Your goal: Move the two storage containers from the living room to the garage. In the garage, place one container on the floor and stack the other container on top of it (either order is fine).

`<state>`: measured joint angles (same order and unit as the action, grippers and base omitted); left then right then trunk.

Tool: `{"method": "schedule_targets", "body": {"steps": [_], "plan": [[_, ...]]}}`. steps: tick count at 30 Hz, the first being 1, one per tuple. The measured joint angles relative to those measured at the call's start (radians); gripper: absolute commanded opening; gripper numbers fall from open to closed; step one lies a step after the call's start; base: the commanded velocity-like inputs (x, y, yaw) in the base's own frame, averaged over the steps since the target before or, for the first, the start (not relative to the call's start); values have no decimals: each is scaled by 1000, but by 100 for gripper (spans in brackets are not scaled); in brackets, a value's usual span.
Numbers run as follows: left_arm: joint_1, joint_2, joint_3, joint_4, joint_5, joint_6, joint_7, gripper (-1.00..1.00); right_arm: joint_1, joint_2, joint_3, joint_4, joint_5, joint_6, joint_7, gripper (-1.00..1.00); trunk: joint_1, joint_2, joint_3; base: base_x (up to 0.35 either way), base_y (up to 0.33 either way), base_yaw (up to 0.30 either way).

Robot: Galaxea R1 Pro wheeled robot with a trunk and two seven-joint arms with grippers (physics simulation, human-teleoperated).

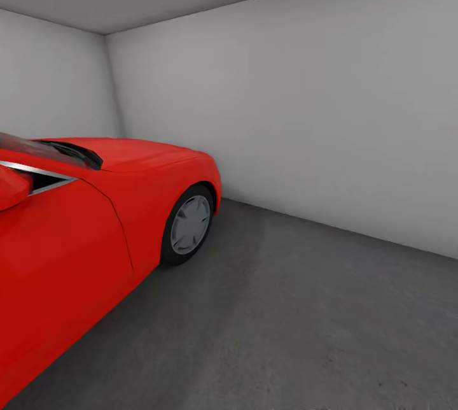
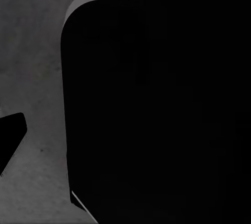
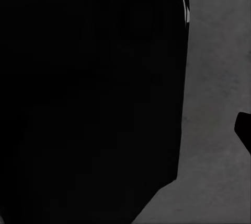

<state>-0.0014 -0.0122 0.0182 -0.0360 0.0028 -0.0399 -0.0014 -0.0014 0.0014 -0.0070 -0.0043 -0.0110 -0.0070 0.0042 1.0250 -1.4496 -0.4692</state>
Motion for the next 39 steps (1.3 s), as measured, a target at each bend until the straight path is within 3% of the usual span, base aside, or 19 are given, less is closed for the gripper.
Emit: {"method": "schedule_targets", "body": {"steps": [11,17,39], "plan": [[0,-2,-5,-1,-1,0,0,100,0,1,-3,0,-3,-4,-4,100,0,0,0,0,0,-288],[0,15,-10,-2,-7,0,3,100,0,1,-3,0,-3,-17,-9,100,0,0,0,0,0,-295],[0,15,-11,-3,-9,0,4,100,0,1,3,0,-1,-30,-9,100,0,0,0,0,0,-296]]}}
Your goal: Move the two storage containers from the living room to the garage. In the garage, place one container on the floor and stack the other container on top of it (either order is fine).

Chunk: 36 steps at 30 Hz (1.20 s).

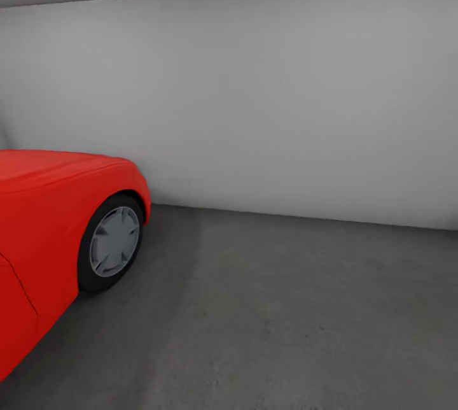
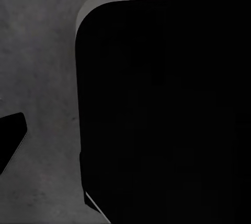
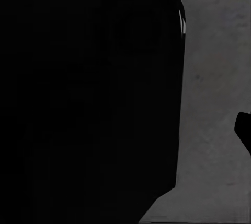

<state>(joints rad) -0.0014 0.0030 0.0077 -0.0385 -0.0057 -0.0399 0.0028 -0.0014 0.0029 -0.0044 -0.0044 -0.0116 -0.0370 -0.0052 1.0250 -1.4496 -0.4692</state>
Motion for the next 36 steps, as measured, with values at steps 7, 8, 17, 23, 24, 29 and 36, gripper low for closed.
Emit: {"method": "schedule_targets", "body": {"steps": [7,8,17,23,24,29,36], "plan": [[0,0,1,0,0,0,0,100,0,0,2,0,4,-3,0,100,0,0,0,0,0,-296],[0,0,1,0,0,0,0,100,0,0,2,0,4,-4,0,100,0,0,0,0,0,-296],[0,0,1,0,0,0,0,100,0,0,2,0,4,-3,0,100,0,0,2,0,0,-296],[0,0,1,0,0,0,0,100,0,0,3,0,2,-3,-2,100,0,0,6,0,0,-296],[0,0,1,0,0,0,0,100,0,0,7,0,2,1,-2,100,0,0,6,0,0,-296],[0,0,1,0,0,0,0,100,0,0,6,0,2,4,-2,100,0,0,9,0,0,-296],[0,0,1,0,0,0,0,100,0,0,5,0,2,-6,-2,100,0,0,9,0,0,-296]]}}
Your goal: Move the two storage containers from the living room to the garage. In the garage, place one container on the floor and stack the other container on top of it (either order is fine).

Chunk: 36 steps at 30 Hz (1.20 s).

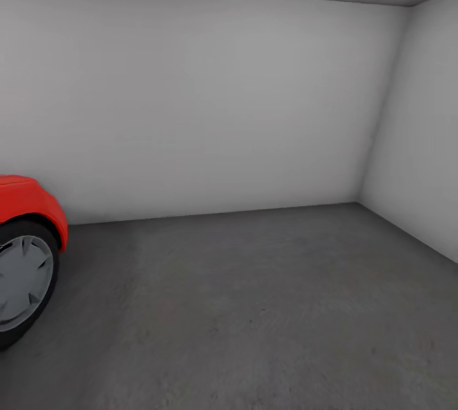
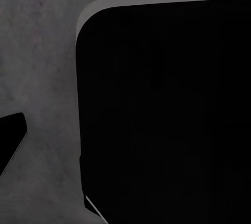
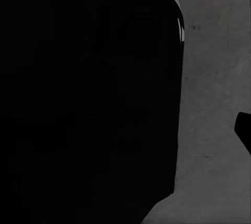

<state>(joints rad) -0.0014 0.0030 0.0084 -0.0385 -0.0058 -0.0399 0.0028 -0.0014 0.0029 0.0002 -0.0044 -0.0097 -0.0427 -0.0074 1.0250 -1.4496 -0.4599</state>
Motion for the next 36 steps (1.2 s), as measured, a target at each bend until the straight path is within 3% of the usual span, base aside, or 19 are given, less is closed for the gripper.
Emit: {"method": "schedule_targets", "body": {"steps": [10,25,36], "plan": [[0,0,0,0,0,0,0,100,0,-1,-8,1,-8,-99,-1,100,0,0,0,0,0,-210],[0,0,1,0,3,0,0,100,0,-14,-2,1,0,-111,0,100,0,0,0,0,0,-23],[0,-25,4,-6,7,-28,-3,100,0,-16,-3,2,0,-111,1,100,0,0,0,0,0,-240]]}}
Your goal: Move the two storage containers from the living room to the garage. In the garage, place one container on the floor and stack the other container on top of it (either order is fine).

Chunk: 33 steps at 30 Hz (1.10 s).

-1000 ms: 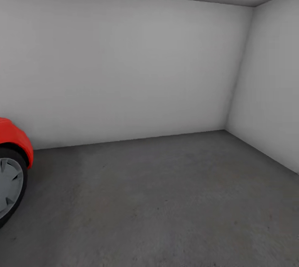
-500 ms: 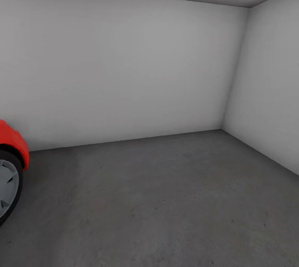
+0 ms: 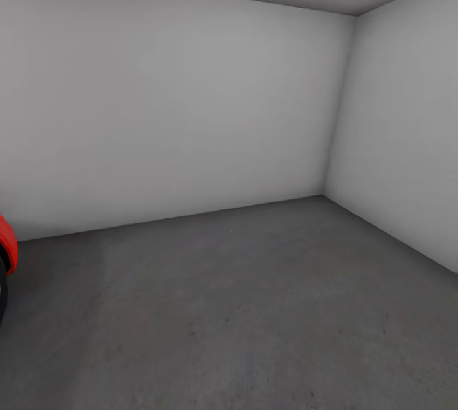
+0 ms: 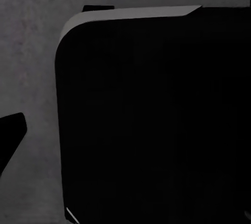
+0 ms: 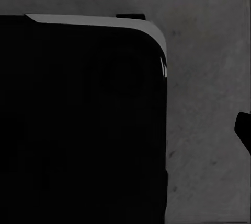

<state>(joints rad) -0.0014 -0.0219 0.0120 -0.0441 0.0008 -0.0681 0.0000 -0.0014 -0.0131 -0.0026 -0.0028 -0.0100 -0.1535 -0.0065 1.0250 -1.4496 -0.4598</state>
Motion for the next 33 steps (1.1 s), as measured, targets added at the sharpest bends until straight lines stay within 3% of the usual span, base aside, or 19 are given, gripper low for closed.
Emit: {"method": "schedule_targets", "body": {"steps": [7,27,33], "plan": [[0,-23,4,-14,0,-60,-1,100,0,-2,0,0,-5,1,0,100,0,0,0,0,0,-287],[0,-24,6,-10,6,-75,-1,100,0,-4,0,5,-4,1,0,100,0,0,0,0,0,-289],[0,-23,11,-11,51,-74,-1,100,0,-4,0,6,-4,-2,0,100,0,0,0,0,0,-289]]}}
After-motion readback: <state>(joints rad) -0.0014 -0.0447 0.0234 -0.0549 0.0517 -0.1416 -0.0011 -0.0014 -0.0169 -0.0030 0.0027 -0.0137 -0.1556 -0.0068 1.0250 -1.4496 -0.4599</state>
